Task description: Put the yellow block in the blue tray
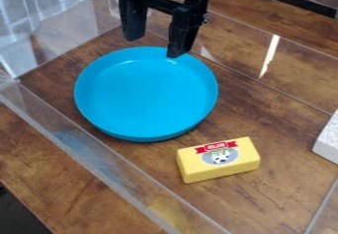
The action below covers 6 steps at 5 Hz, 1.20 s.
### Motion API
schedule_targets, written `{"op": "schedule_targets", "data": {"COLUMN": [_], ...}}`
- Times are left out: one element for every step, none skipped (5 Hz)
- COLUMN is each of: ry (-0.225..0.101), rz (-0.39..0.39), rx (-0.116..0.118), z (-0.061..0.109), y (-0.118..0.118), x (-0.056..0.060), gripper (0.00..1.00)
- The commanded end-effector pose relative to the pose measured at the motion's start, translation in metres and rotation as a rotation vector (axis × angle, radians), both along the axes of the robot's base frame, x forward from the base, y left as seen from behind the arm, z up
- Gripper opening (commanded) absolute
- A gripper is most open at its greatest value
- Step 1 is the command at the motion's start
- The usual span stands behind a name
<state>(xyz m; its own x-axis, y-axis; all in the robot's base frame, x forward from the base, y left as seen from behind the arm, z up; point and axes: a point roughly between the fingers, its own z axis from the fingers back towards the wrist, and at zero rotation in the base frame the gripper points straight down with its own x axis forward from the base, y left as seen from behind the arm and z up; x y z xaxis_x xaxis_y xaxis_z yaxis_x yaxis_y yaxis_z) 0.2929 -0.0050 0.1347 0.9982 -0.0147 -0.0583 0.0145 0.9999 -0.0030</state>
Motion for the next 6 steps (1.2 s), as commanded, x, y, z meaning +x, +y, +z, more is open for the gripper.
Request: {"op": "schedule_targets", "data": {"ry": [0.011,0.014,0.019,0.015,0.004,0.008], "rz": [-0.015,-0.081,-0.150,-0.273,-0.410,-0.517], "rx": [-0.003,-0.009,-0.011,-0.017,0.009,0.016], "z": [-0.005,-0.015,-0.025,-0.024,-0.032,-0.061], "y": [0.005,0.004,-0.006,-0.020,-0.041,-0.046], "x": [0.001,-0.001,-0.009,-0.016,-0.028,-0.029], "gripper": [1.00,1.00,1.00,1.00,1.00,1.00]}}
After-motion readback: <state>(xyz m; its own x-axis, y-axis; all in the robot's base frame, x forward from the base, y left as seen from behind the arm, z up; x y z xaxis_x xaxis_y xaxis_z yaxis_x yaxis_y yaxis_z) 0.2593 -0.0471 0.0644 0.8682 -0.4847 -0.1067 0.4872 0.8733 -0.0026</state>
